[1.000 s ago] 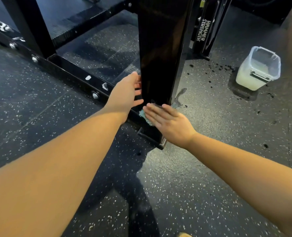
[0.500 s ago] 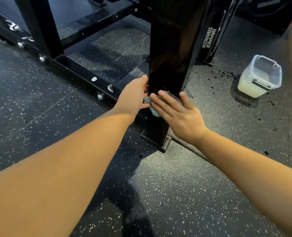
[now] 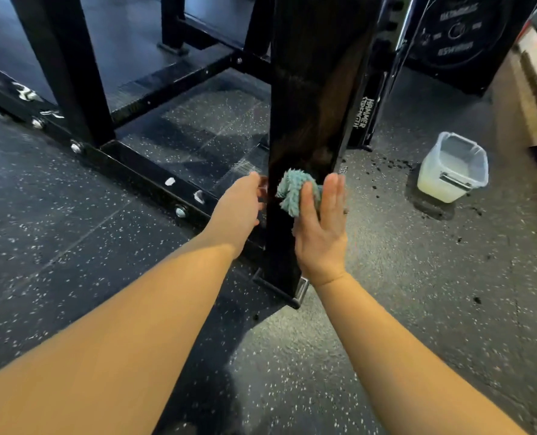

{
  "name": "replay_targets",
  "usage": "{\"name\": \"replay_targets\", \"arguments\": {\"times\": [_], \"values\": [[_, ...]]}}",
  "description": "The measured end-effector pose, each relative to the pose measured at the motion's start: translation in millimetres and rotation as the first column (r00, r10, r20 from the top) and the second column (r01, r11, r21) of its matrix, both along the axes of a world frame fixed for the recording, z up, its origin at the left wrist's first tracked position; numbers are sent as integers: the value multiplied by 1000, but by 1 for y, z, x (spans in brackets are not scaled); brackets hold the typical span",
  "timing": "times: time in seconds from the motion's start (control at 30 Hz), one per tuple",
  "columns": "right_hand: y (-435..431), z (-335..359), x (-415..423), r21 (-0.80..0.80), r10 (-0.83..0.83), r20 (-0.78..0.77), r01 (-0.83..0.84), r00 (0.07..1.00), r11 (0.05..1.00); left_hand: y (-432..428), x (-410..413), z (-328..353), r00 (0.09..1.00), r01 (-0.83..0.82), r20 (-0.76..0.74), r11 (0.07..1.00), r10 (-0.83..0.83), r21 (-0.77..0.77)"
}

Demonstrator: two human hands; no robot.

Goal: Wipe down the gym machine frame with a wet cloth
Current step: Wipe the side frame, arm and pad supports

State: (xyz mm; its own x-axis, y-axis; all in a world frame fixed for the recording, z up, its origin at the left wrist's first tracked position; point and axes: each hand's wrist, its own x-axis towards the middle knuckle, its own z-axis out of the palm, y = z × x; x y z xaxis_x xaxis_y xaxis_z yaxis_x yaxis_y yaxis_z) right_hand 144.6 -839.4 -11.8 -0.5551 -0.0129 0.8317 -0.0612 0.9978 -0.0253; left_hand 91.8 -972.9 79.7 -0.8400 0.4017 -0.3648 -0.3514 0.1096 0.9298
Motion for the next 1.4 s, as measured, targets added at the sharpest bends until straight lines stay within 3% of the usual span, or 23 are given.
{"name": "replay_targets", "arguments": {"times": [0.07, 0.1, 0.13, 0.2, 0.27, 0.3, 0.33, 0.4, 0.53, 0.63, 0.67, 0.8, 0.87, 0.93, 1.03, 1.1, 1.13, 1.2, 1.3, 1.4], "values": [[-16, -10, -3, -333, 55, -87, -81, 995, 939, 4, 5, 3, 999, -17, -52, 1000, 17, -7], [-25, -12, -4, -515, 31, -89, -72, 996, 854, 5, 8, 3, 998, -21, -60, 1000, 21, -10], [-32, -21, -6, -698, -9, -48, -27, 999, 715, 5, 11, 1, 998, -22, -53, 999, 20, -26], [-42, -30, 0, -951, -61, 6, 25, 998, 308, 7, 19, -1, 999, -13, -37, 997, 11, -81], [-44, -38, 10, -993, -116, 28, 15, 993, -114, 8, 24, 2, 1000, -29, -14, 995, 28, -95], [-45, -44, 12, -959, -122, 66, 29, 990, -280, 8, 25, 2, 999, -44, -5, 994, 44, -99], [-43, -48, 12, -925, -115, 116, 65, 987, -374, 10, 26, 3, 999, -45, -19, 992, 43, -117], [-48, -43, 8, -930, -170, 96, 27, 981, -367, 12, 29, 5, 996, -74, -50, 989, 68, -130], [-48, 5, -19, -981, -264, -91, -131, 960, -141, 31, 28, 3, 951, -309, -11, 947, 309, -87], [-49, -9, -21, -997, -336, -62, -46, 940, 57, 45, 24, -1, 889, -444, 66, 889, 453, -114], [-48, -32, -18, -1000, -343, -12, -2, 939, 31, 50, 25, -2, 887, -448, 45, 881, 459, -153], [-36, -112, 8, -926, -195, 261, 188, 945, -327, 53, 28, -2, 893, -445, -15, 878, 450, -176], [-31, -115, 8, -890, -176, 323, 235, 930, -390, 50, 32, -2, 901, -432, -47, 887, 430, -166], [-36, -80, -4, -930, -208, 229, 151, 951, -334, 47, 33, -3, 899, -437, -73, 888, 431, -141], [-48, -24, -18, -989, -243, -59, -89, 968, -114, 45, 31, -7, 885, -465, -84, 881, 458, -86], [-47, -19, -15, -994, -246, -108, -109, 963, 11, 51, 33, -10, 865, -501, -70, 862, 497, -76], [-46, -29, -13, -995, -244, -102, -99, 964, 21, 55, 34, -11, 849, -529, -60, 845, 525, -83], [-42, -63, -5, -995, -233, 20, -5, 972, -104, 60, 33, -11, 817, -577, -47, 811, 575, -96], [-23, -122, 14, -888, -68, 236, 187, 969, -420, 61, 31, -14, 786, -613, 55, 787, 616, -65], [-9, -146, 18, -824, 7, 319, 281, 948, -492, 57, 29, -16, 782, -614, 93, 788, 616, -53]]}}
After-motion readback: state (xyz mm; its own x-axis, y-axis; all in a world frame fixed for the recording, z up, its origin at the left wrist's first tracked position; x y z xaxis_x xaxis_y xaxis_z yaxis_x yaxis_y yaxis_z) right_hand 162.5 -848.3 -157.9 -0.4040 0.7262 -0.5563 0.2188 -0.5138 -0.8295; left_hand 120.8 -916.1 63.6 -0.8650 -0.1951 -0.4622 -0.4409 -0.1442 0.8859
